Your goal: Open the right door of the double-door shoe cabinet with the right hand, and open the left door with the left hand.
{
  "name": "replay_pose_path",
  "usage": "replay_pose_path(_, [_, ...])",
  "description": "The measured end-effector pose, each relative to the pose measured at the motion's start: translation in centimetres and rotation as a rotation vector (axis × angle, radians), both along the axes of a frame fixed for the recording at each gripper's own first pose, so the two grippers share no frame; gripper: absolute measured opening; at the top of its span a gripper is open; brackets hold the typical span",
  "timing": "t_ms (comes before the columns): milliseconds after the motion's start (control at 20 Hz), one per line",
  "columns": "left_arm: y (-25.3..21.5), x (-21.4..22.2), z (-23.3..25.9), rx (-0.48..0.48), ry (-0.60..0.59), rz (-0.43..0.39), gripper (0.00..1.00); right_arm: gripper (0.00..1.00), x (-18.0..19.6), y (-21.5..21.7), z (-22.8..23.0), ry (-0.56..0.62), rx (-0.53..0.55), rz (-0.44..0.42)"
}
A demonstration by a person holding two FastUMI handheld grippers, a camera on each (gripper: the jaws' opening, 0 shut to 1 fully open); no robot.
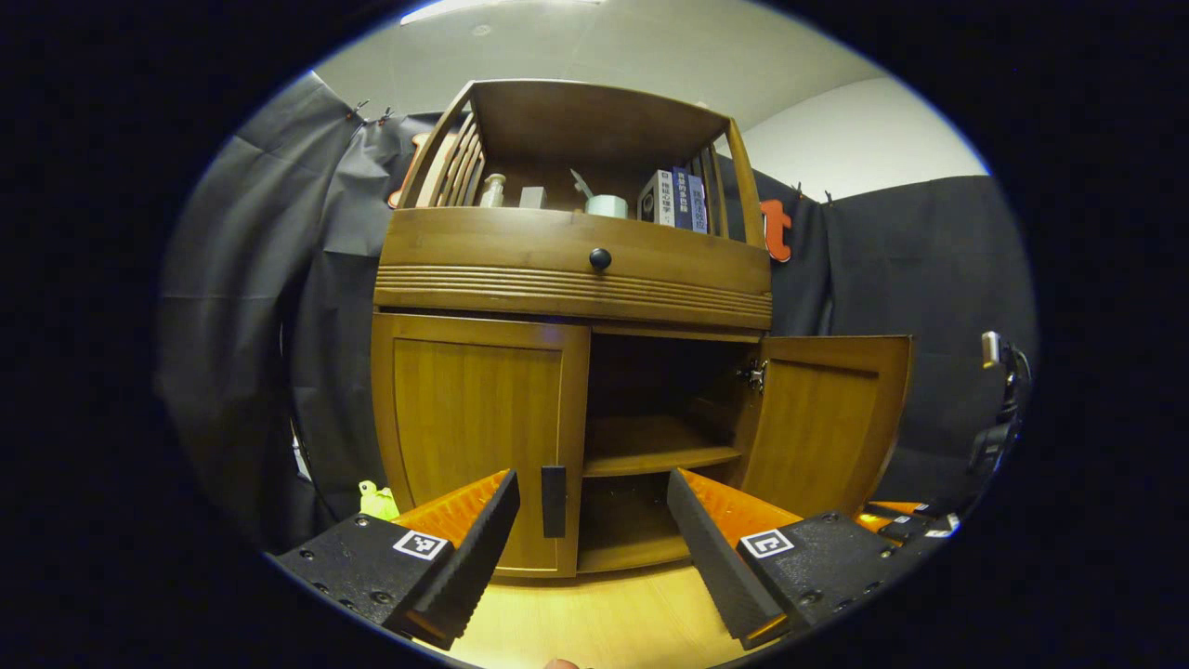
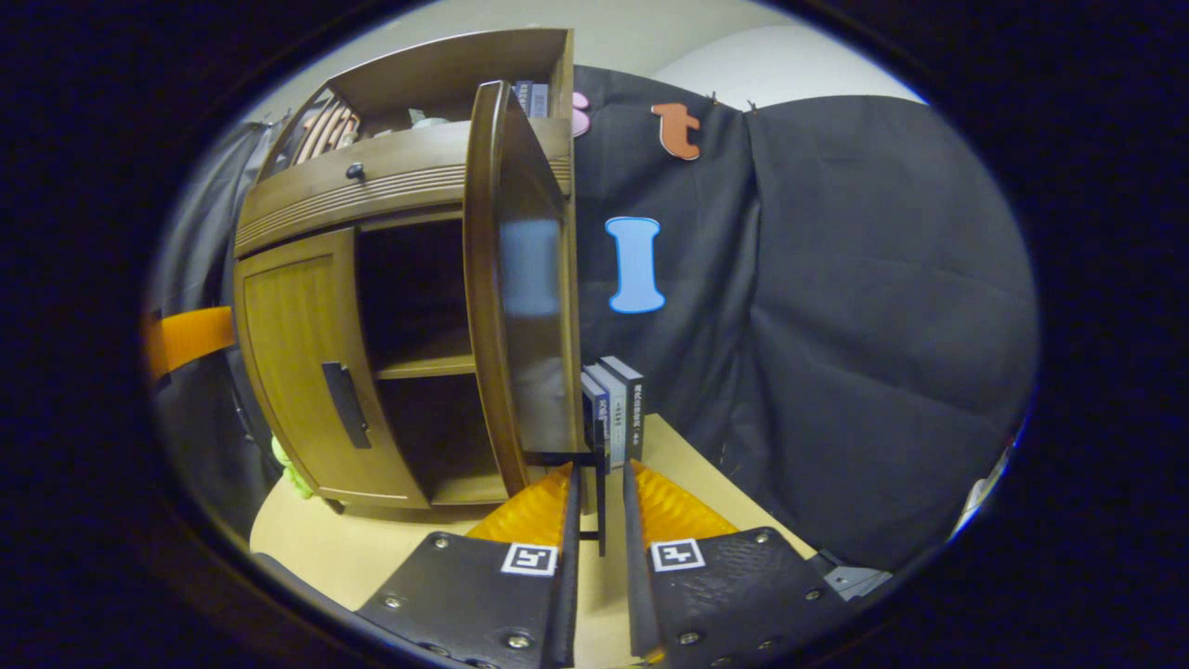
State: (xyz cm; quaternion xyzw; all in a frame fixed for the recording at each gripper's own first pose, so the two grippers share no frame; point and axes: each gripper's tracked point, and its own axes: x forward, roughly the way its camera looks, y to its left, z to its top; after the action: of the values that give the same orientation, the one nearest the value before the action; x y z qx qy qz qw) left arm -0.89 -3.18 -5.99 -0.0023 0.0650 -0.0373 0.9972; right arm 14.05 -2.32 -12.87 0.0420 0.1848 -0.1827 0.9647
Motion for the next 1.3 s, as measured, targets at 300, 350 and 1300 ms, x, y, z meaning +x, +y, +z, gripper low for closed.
replay_pose_path(300, [0.6,2.7,-3.0,0.002,0.058,0.011,0.98,0.23,-0.3,-2.0,0.2,0.002,-0.013,-0.061])
replay_pose_path(350, [0.8,3.2,-3.4,0.001,0.067,0.016,0.98,0.23,-0.4,-2.1,0.2,0.005,-0.018,-0.077])
replay_pose_path(1300, [2.2,13.1,-11.4,0.025,0.188,0.076,0.99,0.27,-4.4,-5.4,8.2,-0.169,-0.101,-0.198])
